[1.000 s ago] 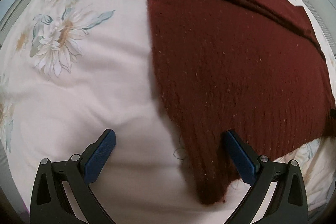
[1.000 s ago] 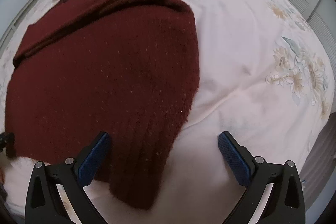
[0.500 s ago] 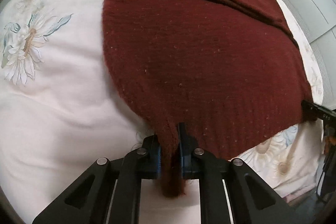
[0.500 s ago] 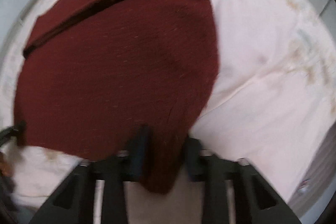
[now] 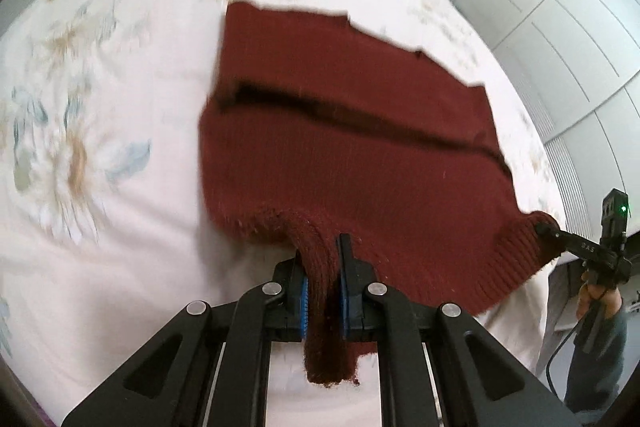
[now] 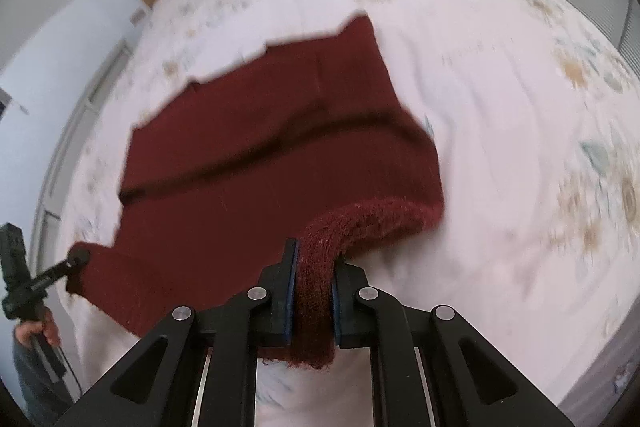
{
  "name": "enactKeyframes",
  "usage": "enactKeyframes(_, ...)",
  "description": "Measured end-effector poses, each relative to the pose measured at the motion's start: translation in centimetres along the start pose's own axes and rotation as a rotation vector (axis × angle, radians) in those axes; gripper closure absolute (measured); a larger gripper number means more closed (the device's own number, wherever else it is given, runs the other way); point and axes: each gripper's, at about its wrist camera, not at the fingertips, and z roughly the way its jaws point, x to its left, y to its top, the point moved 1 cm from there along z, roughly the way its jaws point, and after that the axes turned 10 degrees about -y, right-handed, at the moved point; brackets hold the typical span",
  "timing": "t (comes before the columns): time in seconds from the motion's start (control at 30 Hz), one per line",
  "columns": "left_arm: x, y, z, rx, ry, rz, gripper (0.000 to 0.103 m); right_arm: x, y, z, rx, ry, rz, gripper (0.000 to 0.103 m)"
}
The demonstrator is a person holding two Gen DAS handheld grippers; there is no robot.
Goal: Fold small clothes
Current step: 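Grasp the hem with both grippers and lift it toward the collar, then lay the hem over the collar with both grippers and release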
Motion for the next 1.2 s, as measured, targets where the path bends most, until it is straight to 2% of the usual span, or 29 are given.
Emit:
enactKeyframes(0.27, -1.5, 7.7, -1.4, -0.132, 0.065, 0.073, 0.094, 1.4, 8.1, -0.1, -0.147, 0.024, 0.041, 0.091)
enactKeyframes(0.47, -1.4, 12.8, -0.8, -0.186, 0.121, 0.071, 0.094, 2.9, 13.9, 2.3, -0.191, -0.002, 0.068, 0.091)
enactKeyframes(0.6, -0.2, 16.0, 0.8, -0.184, 0.145, 0.049, 0.094, 3.1, 16.5, 4.6, -0.172, -0.047, 0.057, 0.091)
enactKeyframes(0.73, 1.1, 18.3, 4.2, -0.136, 0.195, 0.039, 0.094, 3.5, 17.7, 8.5, -0.107, -0.096, 0.039, 0.091)
enactKeyframes(0.83, 2.2, 18.8, 7.0, -0.097, 0.232, 0.027, 0.094, 3.6, 17.7, 11.5, -0.048, -0.134, 0.03, 0.091)
enactKeyframes(1.0, 3.7, 18.4, 10.7, -0.045, 0.331, 0.038, 0.091, 3.1, 17.2, 13.8, -0.012, -0.17, 0.031, 0.088)
enactKeyframes(1.03, 3.9, 18.4, 11.1, -0.04, 0.345, 0.043, 0.091, 3.1, 17.2, 13.9, -0.01, -0.174, 0.032, 0.083)
enactKeyframes(1.07, 4.0, 18.4, 11.5, -0.033, 0.356, 0.046, 0.091, 3.0, 17.1, 13.9, -0.009, -0.184, 0.032, 0.073)
enactKeyframes(1.1, 4.0, 18.4, 11.8, -0.023, 0.365, 0.048, 0.09, 3.0, 17.1, 13.8, -0.014, -0.193, 0.028, 0.058)
enactKeyframes(1.17, 4.3, 18.5, 12.3, 0.002, 0.379, 0.041, 0.086, 2.9, 17.0, 13.2, -0.029, -0.192, 0.029, 0.041)
enactKeyframes(1.2, 4.4, 18.5, 12.4, 0.01, 0.378, 0.032, 0.081, 2.9, 16.9, 12.9, -0.038, -0.189, 0.029, 0.036)
